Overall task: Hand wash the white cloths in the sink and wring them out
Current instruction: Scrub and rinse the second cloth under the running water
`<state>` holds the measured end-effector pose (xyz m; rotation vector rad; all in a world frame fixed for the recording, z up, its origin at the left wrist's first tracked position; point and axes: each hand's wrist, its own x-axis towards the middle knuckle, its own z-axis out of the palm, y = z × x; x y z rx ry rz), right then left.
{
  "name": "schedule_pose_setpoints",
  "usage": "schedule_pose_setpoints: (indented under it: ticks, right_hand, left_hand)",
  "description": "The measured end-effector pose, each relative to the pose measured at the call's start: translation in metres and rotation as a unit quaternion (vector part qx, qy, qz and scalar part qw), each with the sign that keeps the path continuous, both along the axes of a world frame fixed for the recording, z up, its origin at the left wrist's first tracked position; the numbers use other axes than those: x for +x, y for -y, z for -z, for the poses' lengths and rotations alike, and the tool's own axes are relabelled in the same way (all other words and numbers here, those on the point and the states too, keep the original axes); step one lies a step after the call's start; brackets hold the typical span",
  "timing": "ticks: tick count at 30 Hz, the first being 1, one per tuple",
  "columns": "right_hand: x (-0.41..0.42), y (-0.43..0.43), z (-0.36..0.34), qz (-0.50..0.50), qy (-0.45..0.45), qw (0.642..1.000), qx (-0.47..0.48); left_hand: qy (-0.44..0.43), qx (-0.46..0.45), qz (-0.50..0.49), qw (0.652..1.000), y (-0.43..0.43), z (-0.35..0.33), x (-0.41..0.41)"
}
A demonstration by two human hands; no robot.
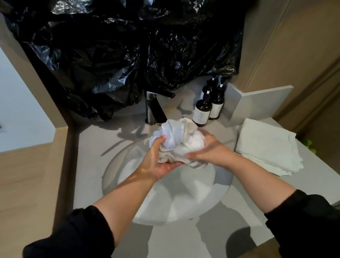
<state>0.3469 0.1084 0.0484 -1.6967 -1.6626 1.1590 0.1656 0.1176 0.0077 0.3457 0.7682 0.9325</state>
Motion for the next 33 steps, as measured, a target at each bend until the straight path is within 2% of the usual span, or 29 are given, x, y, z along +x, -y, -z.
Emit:
schedule_pose_setpoints:
  ticks: [2,6,8,13,14,16,19,21,24,27,29,31,33]
  right_hand:
    - [0.001,0.006,0.003,0.029,-0.066,0.997,-0.039]
    - [0.013,0.006,-0.007,0.132,-0.077,0.987,0.052]
    - [0.02,0.002,-0.014,0.185,-0.113,0.975,0.054]
    - [0.025,0.001,-0.057,0.189,-0.324,0.926,0.04]
    - [0.027,0.0,-0.066,0.183,-0.353,0.917,0.041]
    - [0.028,-0.003,-0.081,0.177,-0.382,0.906,0.047]
    - [0.02,-0.005,-0.095,0.154,-0.391,0.906,0.054]
    - [0.011,-0.005,-0.104,0.137,-0.393,0.908,0.051]
    - [-0.002,-0.004,-0.115,0.127,-0.395,0.908,0.05]
    - [-0.003,-0.008,-0.125,0.129,-0.394,0.907,0.077]
    - [0.005,-0.012,-0.132,0.119,-0.382,0.911,0.103]
    - [0.017,-0.018,-0.139,0.079,-0.342,0.931,0.103]
    - [0.027,-0.019,-0.143,0.03,-0.264,0.961,0.073]
  left_hand:
    - [0.009,-0.003,-0.003,1.0,0.003,-0.001,0.0]
    - [0.09,-0.045,0.024,0.995,0.009,0.001,-0.007]
    - [0.11,-0.059,0.033,0.992,0.012,0.004,-0.011]
    - [0.068,0.007,0.08,0.994,0.012,0.007,-0.021]
    - [0.065,0.021,0.09,0.994,0.011,0.006,-0.024]
    - [0.003,0.057,0.134,0.989,0.009,0.002,-0.028]
    - [-0.067,0.117,0.217,0.967,0.007,-0.012,-0.024]
    - [-0.105,0.188,0.224,0.951,0.005,-0.031,-0.015]
    - [-0.147,0.325,0.161,0.92,0.0,-0.071,-0.002]
    - [-0.275,0.436,0.072,0.854,-0.006,-0.109,-0.003]
    - [-0.326,0.445,0.03,0.833,-0.013,-0.126,-0.004]
    - [-0.332,0.437,0.033,0.835,-0.02,-0.143,-0.003]
    - [-0.319,0.432,0.047,0.842,-0.024,-0.159,-0.001]
